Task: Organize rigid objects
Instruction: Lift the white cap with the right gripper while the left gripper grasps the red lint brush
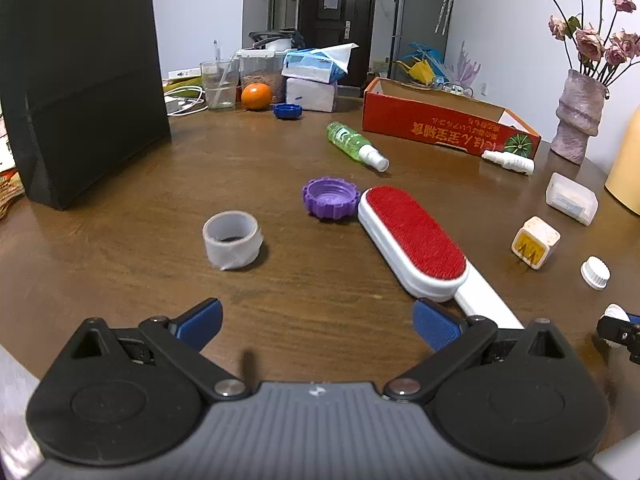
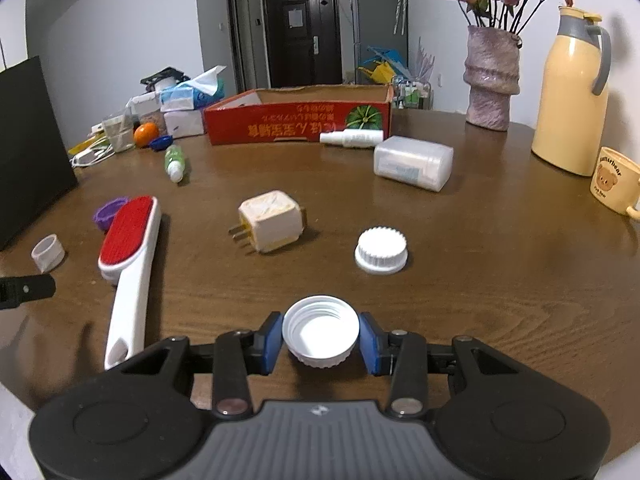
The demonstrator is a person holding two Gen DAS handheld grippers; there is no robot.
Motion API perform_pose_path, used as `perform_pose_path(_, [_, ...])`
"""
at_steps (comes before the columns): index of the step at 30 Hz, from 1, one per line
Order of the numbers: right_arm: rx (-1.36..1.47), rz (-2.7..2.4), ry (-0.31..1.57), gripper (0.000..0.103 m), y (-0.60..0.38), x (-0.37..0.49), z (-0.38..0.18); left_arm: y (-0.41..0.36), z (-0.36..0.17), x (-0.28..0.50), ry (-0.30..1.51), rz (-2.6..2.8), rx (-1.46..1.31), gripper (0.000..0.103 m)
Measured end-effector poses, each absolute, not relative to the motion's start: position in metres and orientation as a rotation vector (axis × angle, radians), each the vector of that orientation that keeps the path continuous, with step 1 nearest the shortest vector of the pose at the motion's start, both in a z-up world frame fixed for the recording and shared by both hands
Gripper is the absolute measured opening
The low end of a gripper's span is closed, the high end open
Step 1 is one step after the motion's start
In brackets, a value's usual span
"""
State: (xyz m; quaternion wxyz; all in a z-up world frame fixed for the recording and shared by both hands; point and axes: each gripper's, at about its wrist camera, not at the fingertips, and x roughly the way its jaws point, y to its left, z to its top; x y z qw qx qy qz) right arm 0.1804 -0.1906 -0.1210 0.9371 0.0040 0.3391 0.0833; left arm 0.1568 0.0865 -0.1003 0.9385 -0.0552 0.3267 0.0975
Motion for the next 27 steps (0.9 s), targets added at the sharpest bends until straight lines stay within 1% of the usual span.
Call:
perform_pose_path(11, [0.019, 0.148, 0.652, 0.039, -0.211, 0.204, -0.117, 0.066, -0.089, 0.191, 0.669, 0.191, -0.105, 0.103])
perform_pose_path(27, [0.044, 0.134, 0.624, 0.039, -0.237, 0.237, -0.116, 0.024, -0.098, 0.254, 0.751, 0.232, -0.109, 0.103])
